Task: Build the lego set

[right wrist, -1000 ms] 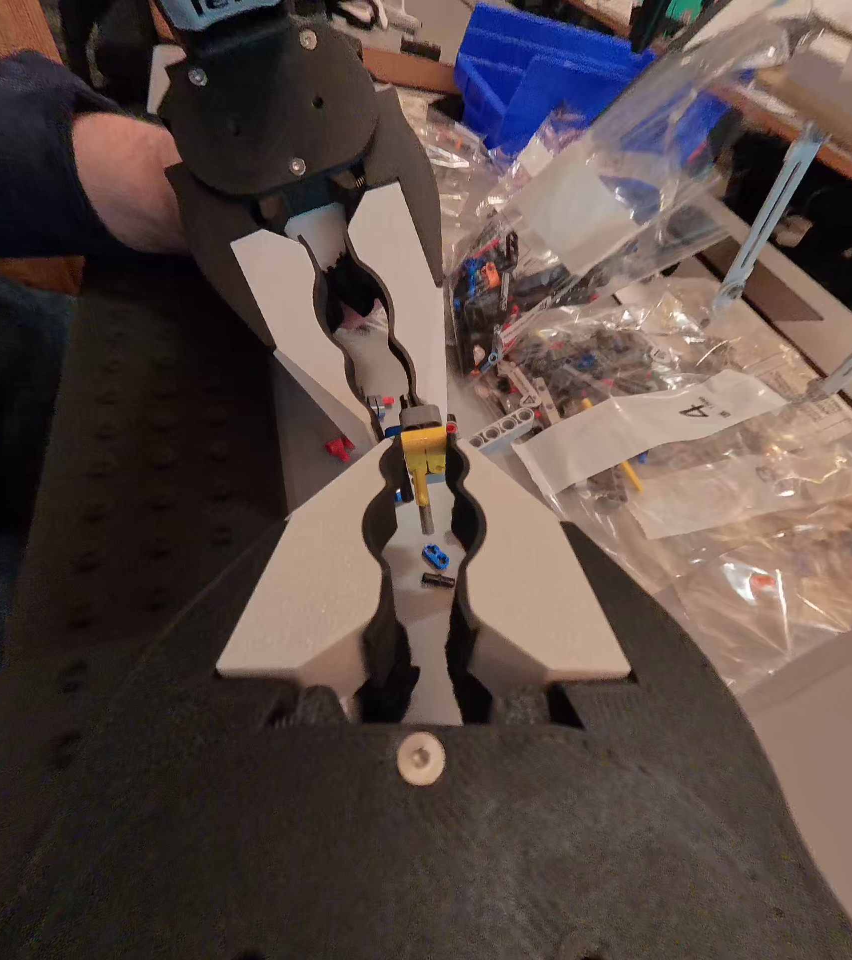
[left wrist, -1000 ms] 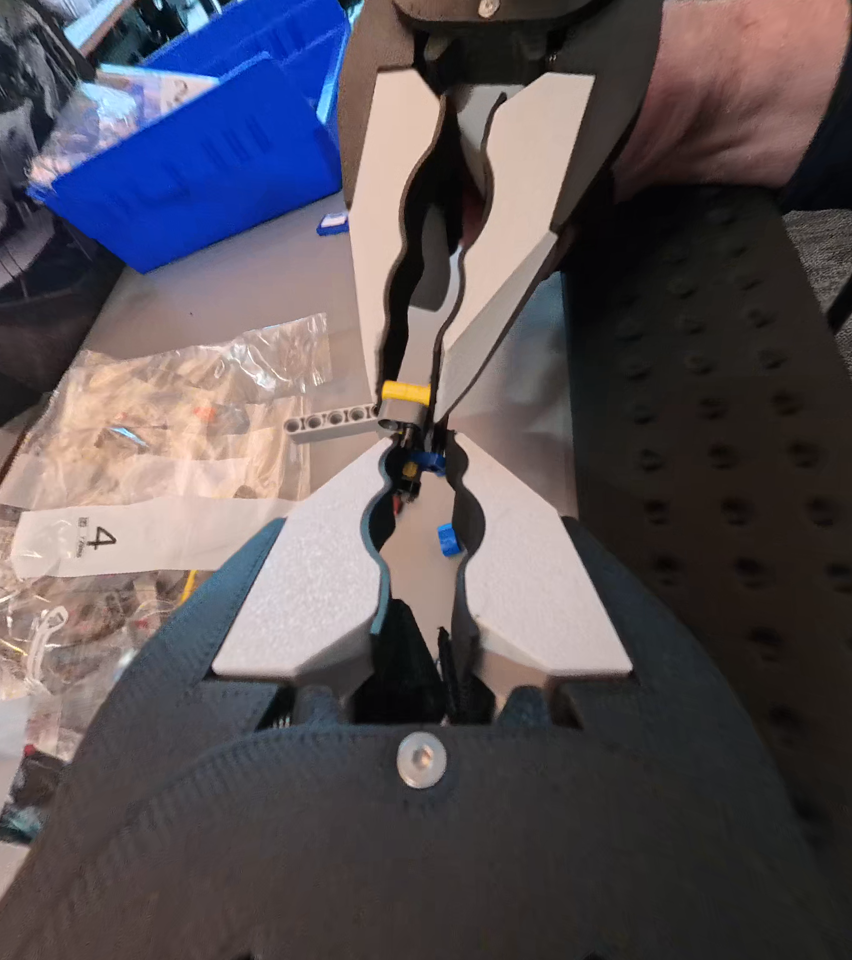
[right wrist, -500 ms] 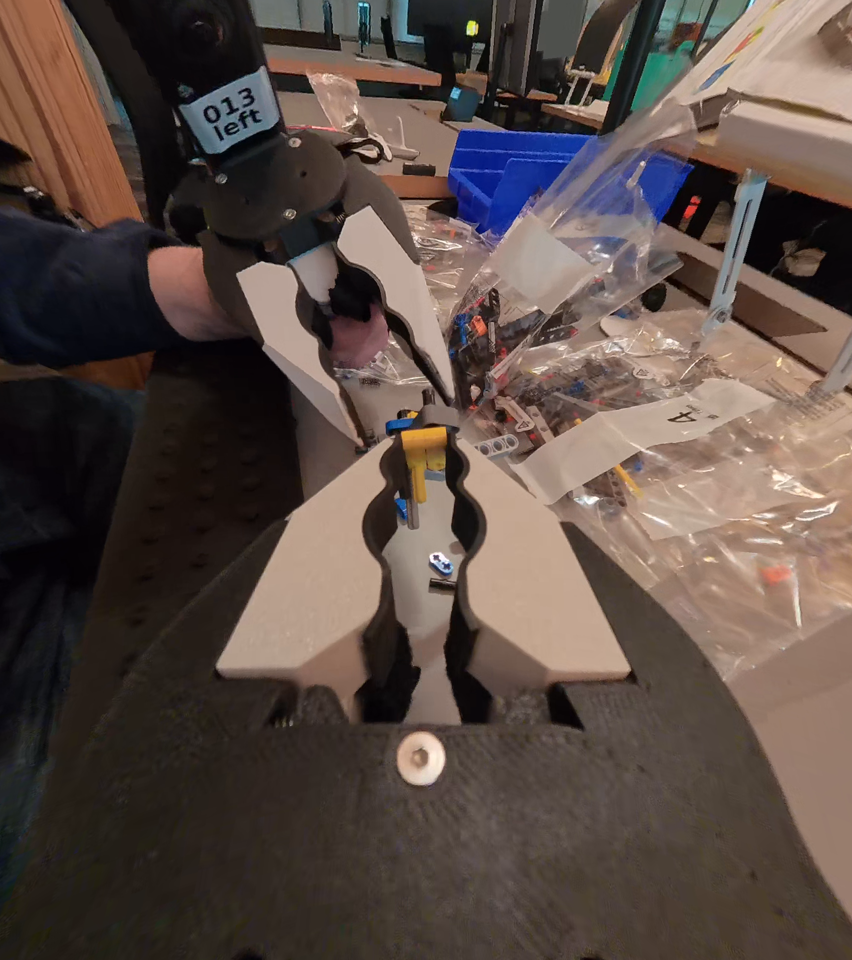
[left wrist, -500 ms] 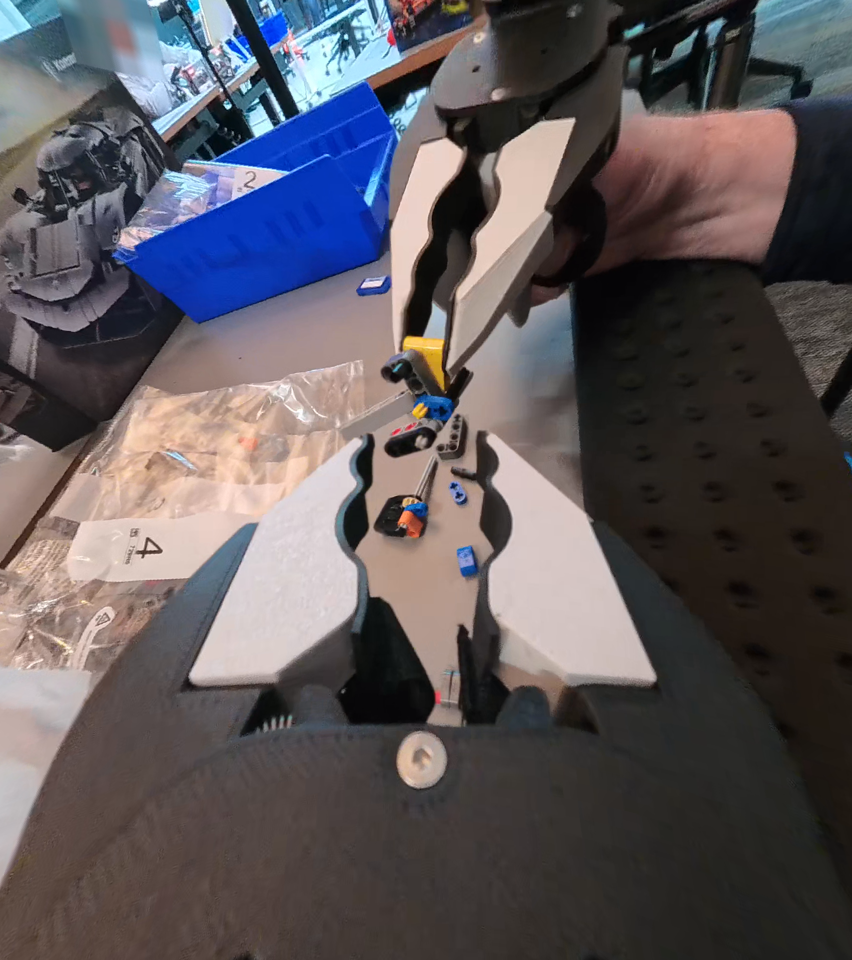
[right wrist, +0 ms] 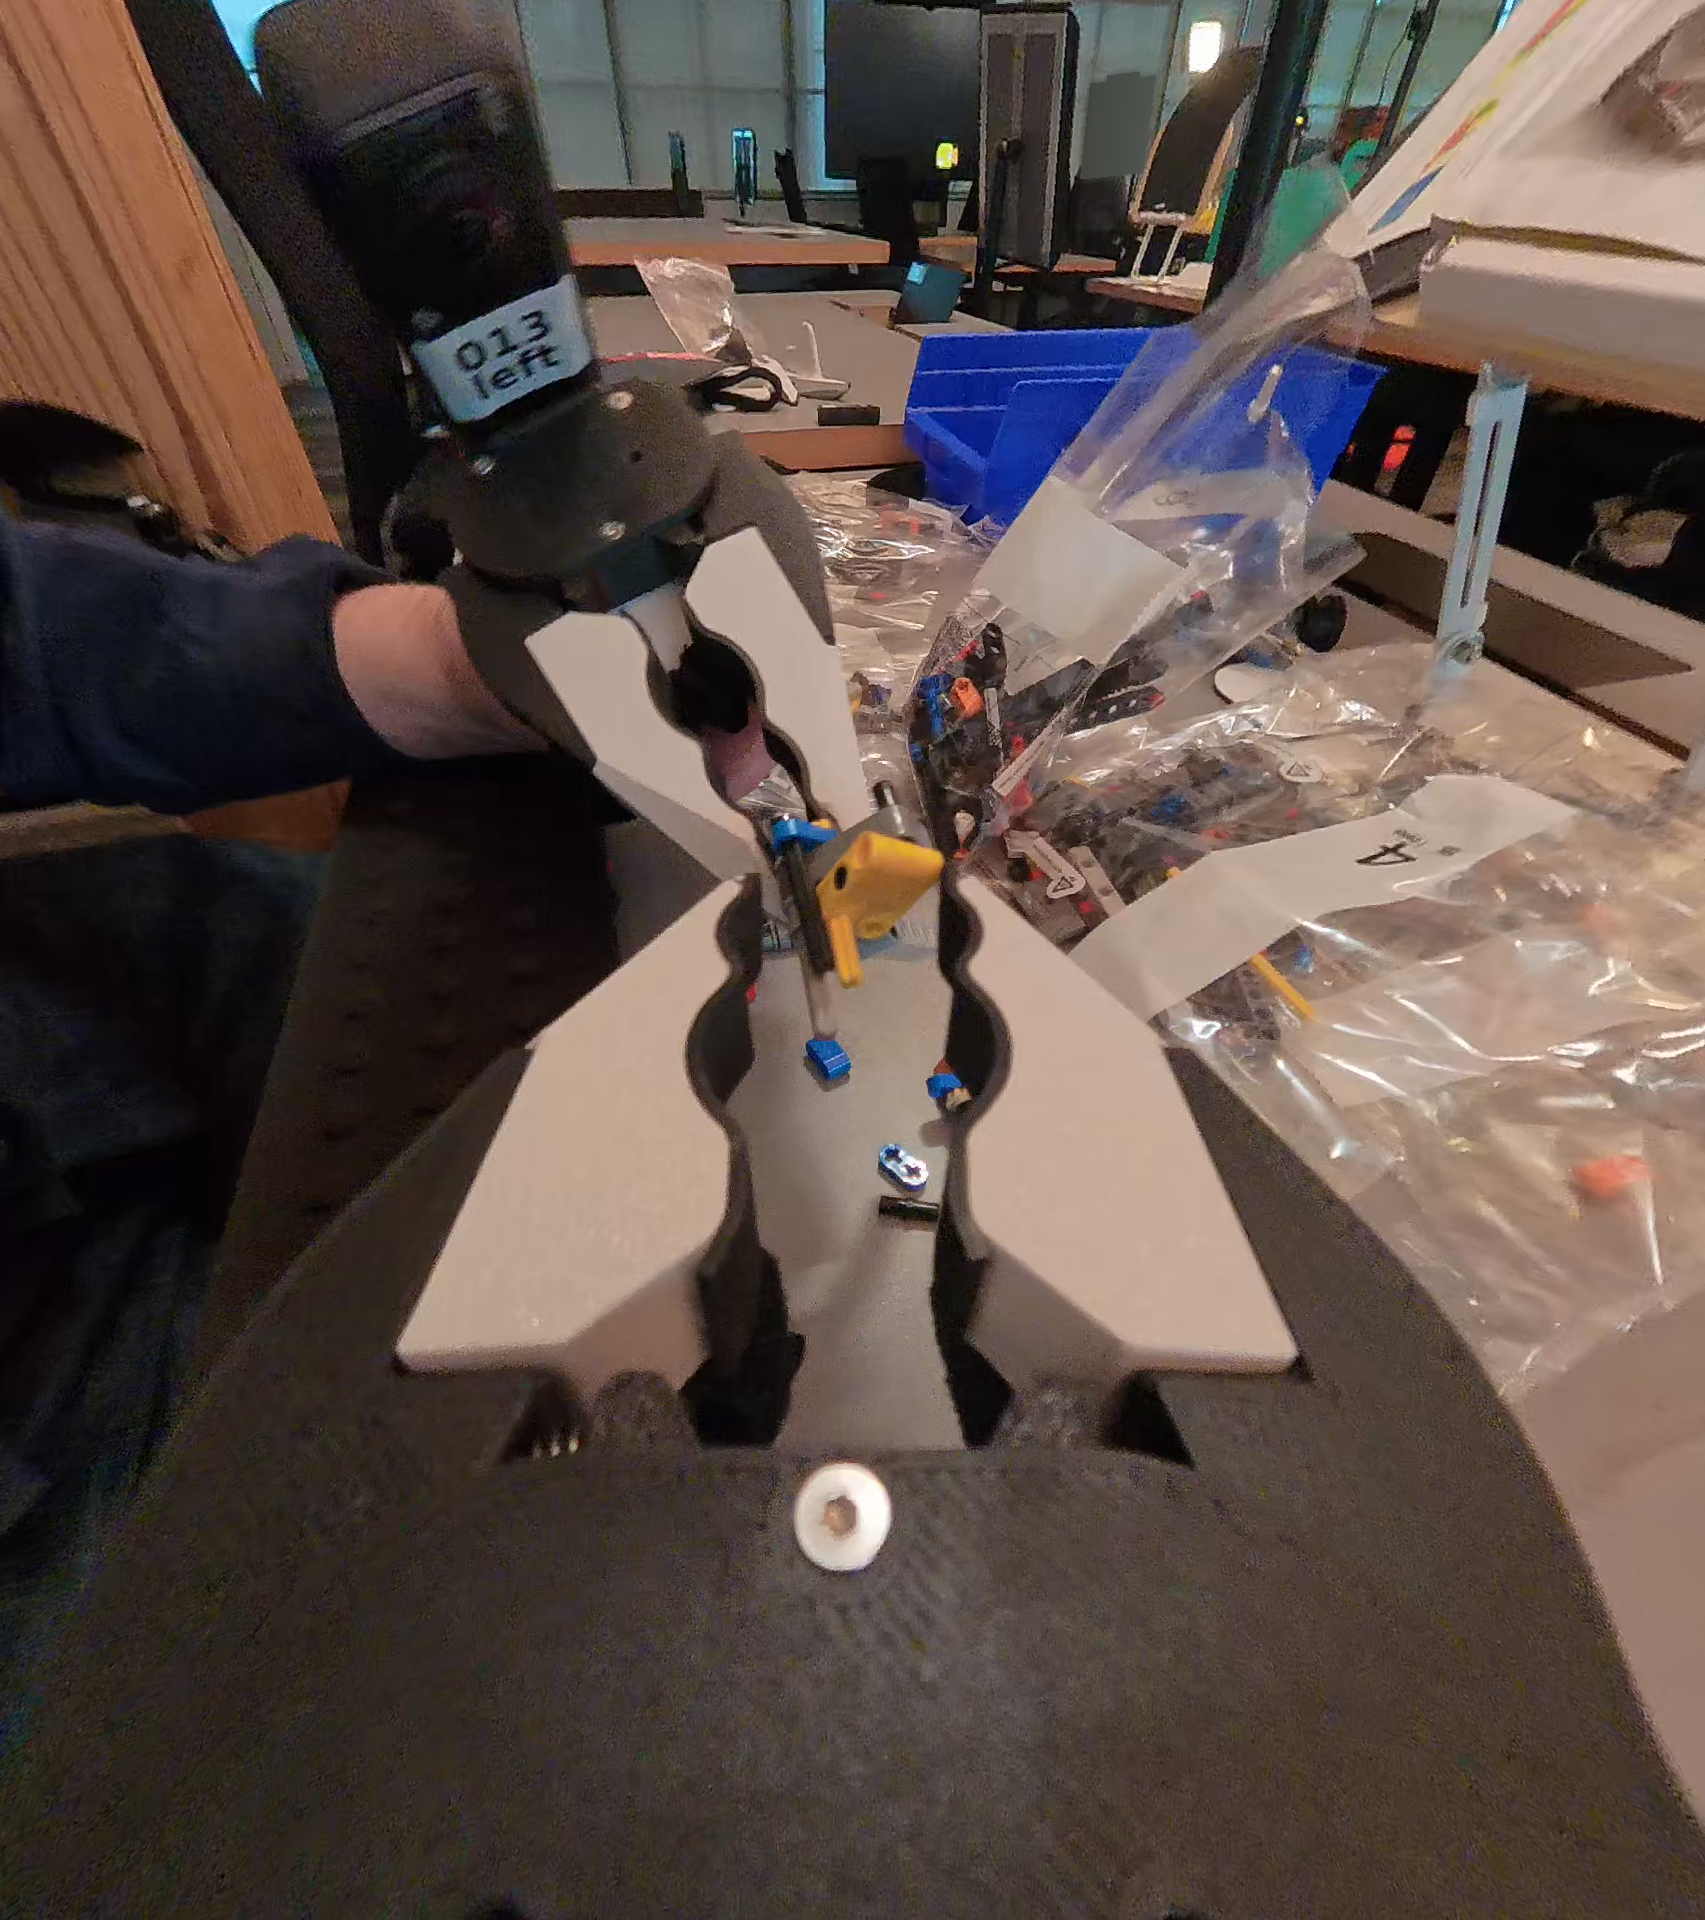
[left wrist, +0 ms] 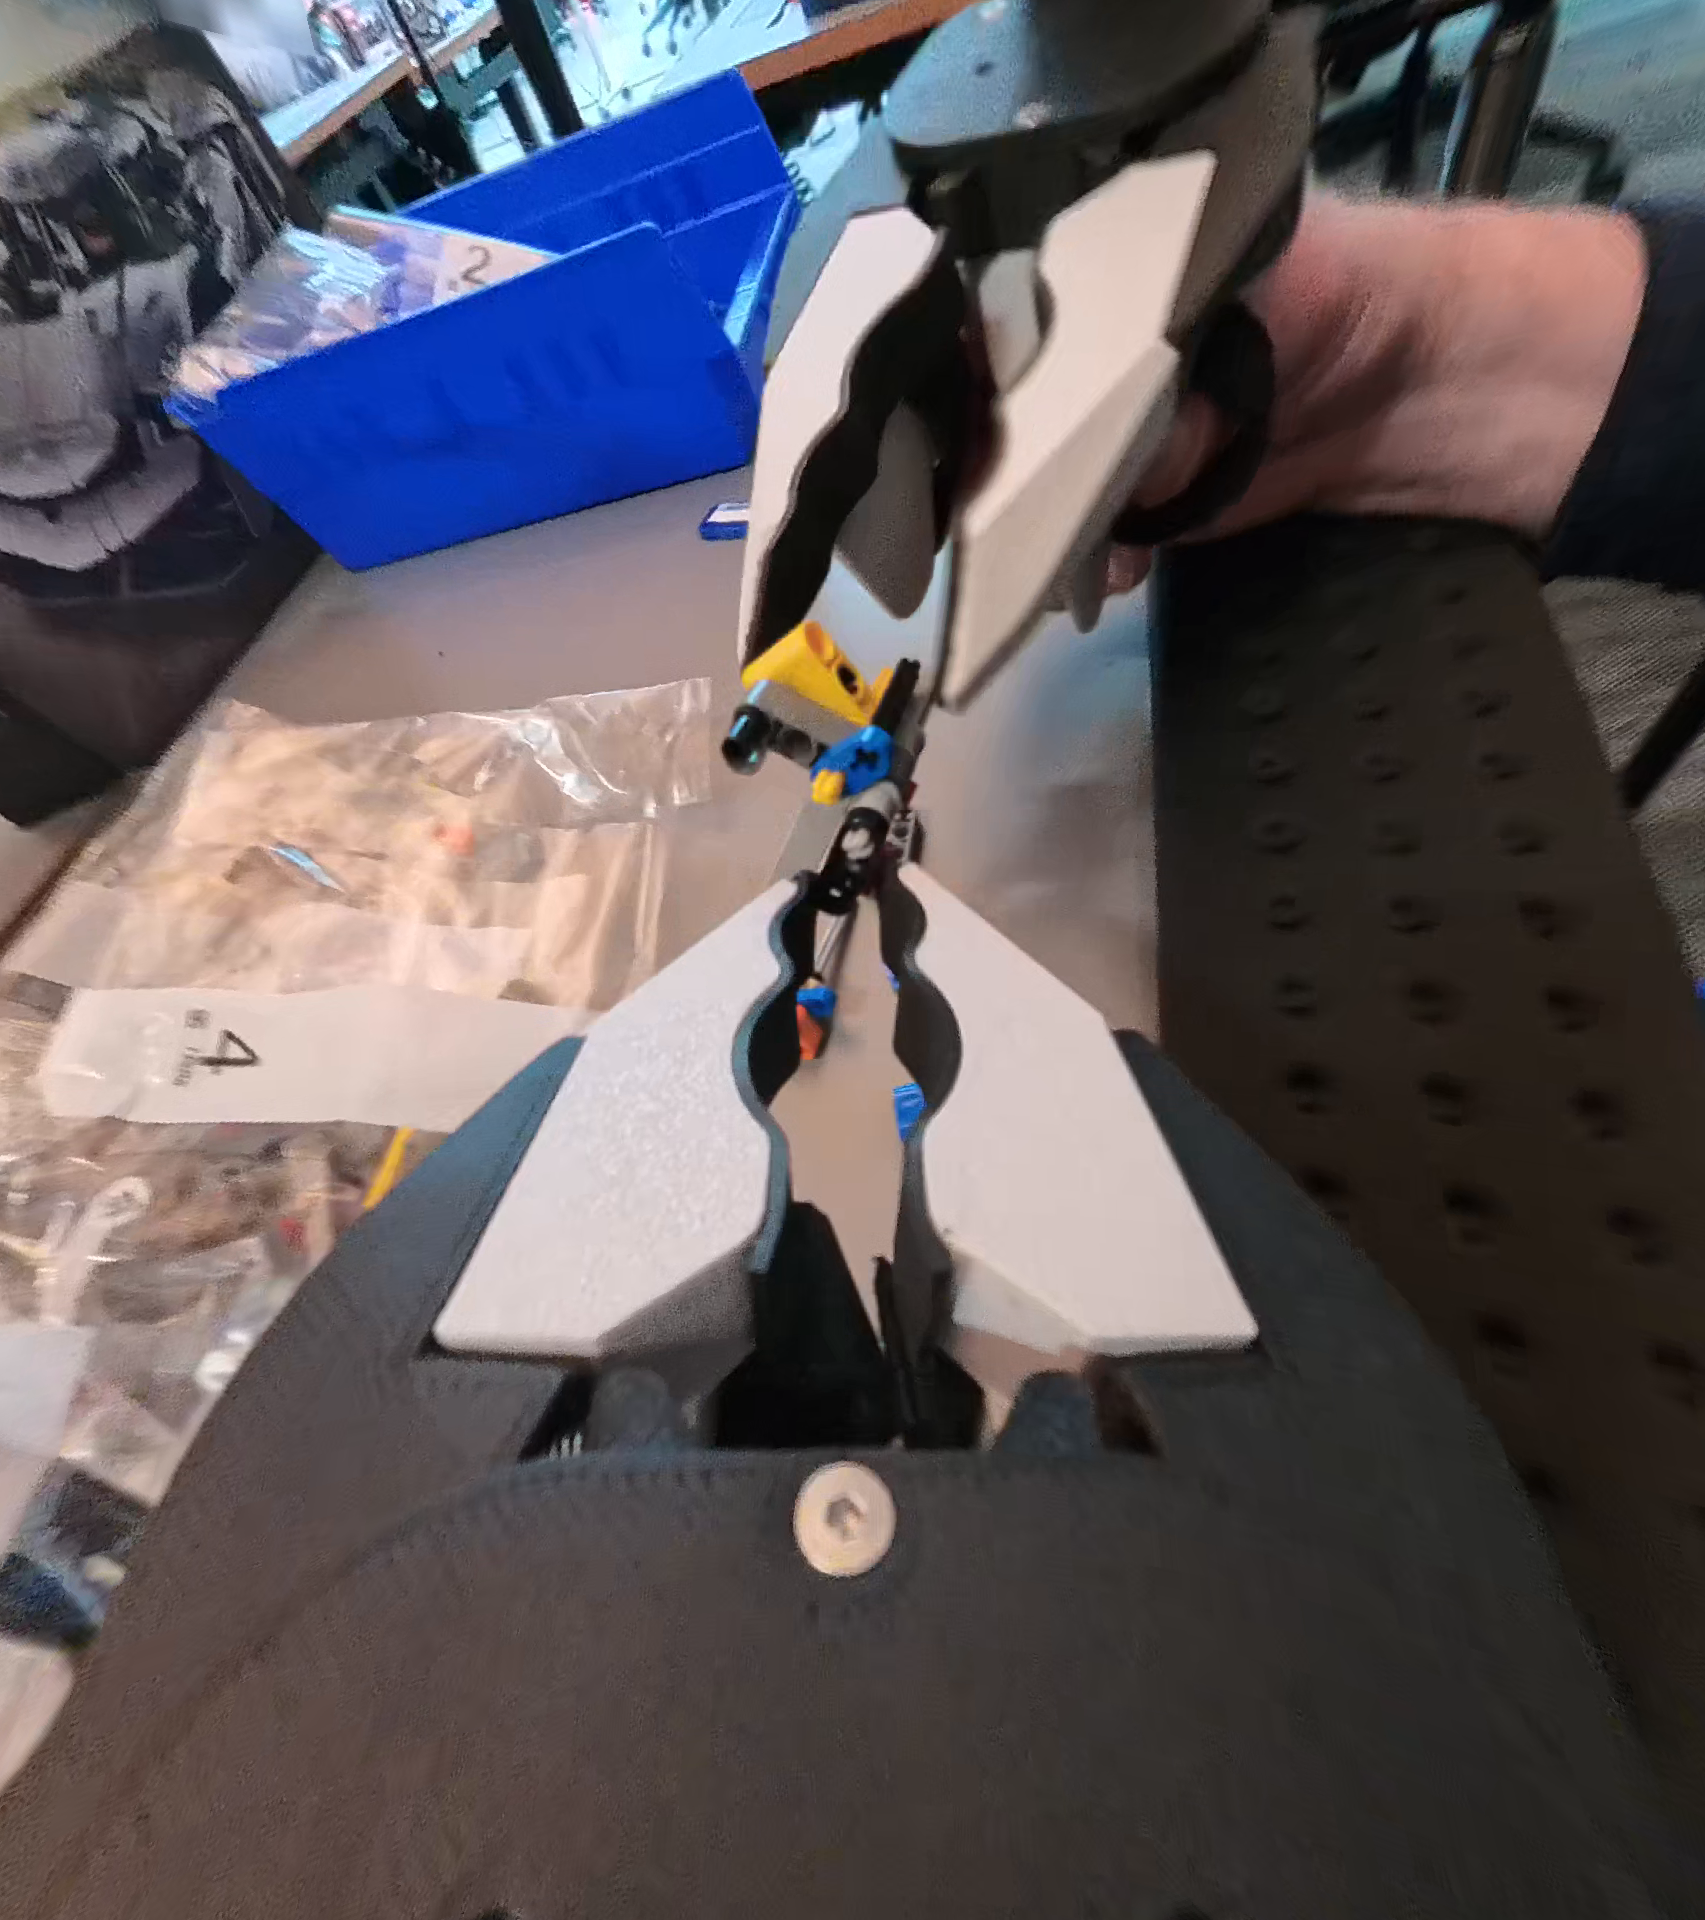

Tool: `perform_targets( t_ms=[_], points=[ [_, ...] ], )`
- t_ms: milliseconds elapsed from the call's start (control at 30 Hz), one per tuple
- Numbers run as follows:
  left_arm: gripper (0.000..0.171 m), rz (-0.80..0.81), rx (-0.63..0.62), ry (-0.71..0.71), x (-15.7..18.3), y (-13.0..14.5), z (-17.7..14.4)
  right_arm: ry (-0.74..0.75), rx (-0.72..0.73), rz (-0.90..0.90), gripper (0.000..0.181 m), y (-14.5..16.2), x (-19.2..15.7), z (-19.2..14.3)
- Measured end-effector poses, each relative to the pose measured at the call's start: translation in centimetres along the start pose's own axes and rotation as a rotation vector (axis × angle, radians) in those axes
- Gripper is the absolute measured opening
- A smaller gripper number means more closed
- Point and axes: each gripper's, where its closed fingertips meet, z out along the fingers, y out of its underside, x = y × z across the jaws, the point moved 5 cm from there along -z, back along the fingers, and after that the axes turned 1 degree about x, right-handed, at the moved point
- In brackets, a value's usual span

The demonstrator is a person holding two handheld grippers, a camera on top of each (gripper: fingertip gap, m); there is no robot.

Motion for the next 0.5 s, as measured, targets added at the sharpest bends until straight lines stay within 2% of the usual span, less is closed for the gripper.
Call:
perform_targets(
  t_ms=[100, 233, 333, 467, 500],
  points=[
    [0.01, -0.126, 0.042, 0.065, -0.3, -0.1, -0.2, 0.043, -0.064, -0.1, 0.048, 0.5, -0.3, 0.6],
    [0.01, -0.214, 0.074, 0.135, -0.2, -0.2, -0.2, 0.1, -0.127, -0.156, 0.03, 1.0, -0.1, 1.0],
    [0.01, -0.255, 0.087, 0.159, -0.2, -0.3, -0.2, 0.082, -0.125, -0.107, 0.029, 1.0, 0.0, 0.8],
    [0.015, -0.232, 0.092, 0.16, -0.1, -0.3, -0.2, 0.048, -0.148, -0.033, 0.028, 1.5, 0.2, 0.9],
    [0.019, -0.231, 0.09, 0.159, -0.1, -0.3, -0.2, 0.024, -0.161, -0.025, 0.016, 1.7, 0.0, 1.0]
  ],
)
